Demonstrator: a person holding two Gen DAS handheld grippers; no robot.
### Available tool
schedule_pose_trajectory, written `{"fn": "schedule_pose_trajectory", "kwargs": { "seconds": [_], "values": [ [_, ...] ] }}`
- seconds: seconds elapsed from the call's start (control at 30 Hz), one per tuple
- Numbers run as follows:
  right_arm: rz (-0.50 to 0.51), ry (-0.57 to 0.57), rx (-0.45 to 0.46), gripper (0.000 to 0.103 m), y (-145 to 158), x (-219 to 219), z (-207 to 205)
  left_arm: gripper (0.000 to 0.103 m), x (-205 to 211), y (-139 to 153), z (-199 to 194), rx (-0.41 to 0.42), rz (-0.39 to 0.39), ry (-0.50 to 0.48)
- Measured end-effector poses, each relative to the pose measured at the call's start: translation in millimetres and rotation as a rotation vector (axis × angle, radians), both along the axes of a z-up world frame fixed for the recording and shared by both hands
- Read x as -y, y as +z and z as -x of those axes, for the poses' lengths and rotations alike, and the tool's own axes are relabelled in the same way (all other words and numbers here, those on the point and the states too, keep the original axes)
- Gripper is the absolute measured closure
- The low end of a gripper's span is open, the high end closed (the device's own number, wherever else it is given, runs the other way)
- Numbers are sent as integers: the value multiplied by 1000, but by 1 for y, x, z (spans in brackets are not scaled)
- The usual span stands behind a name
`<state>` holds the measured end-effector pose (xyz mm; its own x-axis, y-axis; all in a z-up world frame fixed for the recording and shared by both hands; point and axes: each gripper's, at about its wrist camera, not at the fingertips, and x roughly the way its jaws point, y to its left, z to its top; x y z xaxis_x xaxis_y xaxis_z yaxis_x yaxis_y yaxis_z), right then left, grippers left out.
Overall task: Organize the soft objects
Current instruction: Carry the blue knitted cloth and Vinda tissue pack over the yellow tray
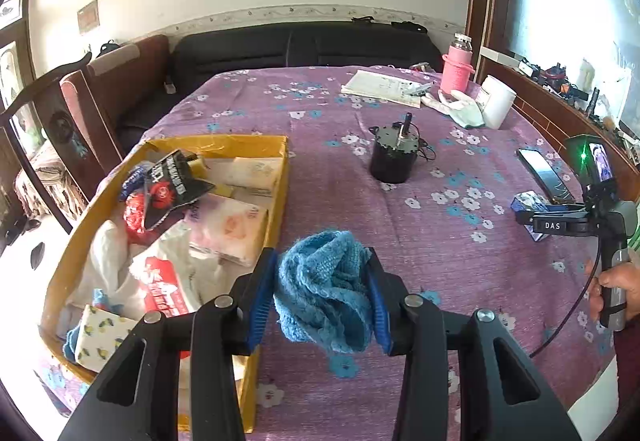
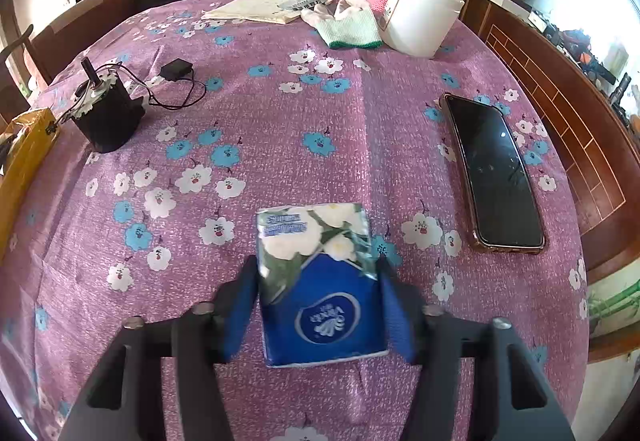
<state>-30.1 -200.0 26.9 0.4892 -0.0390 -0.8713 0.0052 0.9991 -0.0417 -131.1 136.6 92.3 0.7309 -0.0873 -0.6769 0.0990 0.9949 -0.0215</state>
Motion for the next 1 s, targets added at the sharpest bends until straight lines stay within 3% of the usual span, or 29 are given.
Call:
{"fn": "schedule_pose_trajectory", "kwargs": {
  "seconds": [0.2,0.47,1.0],
  "values": [
    [-2,-16,15,46,7,1,11,62,-6,-2,0,-3,3,4],
    [-11,4,84,46,39,-7,30,62,-9,-4,2,-8,13,-3],
    [-61,146,142,45,65,-66,54,62,-21,2,14,4,48,2]
  ]
}}
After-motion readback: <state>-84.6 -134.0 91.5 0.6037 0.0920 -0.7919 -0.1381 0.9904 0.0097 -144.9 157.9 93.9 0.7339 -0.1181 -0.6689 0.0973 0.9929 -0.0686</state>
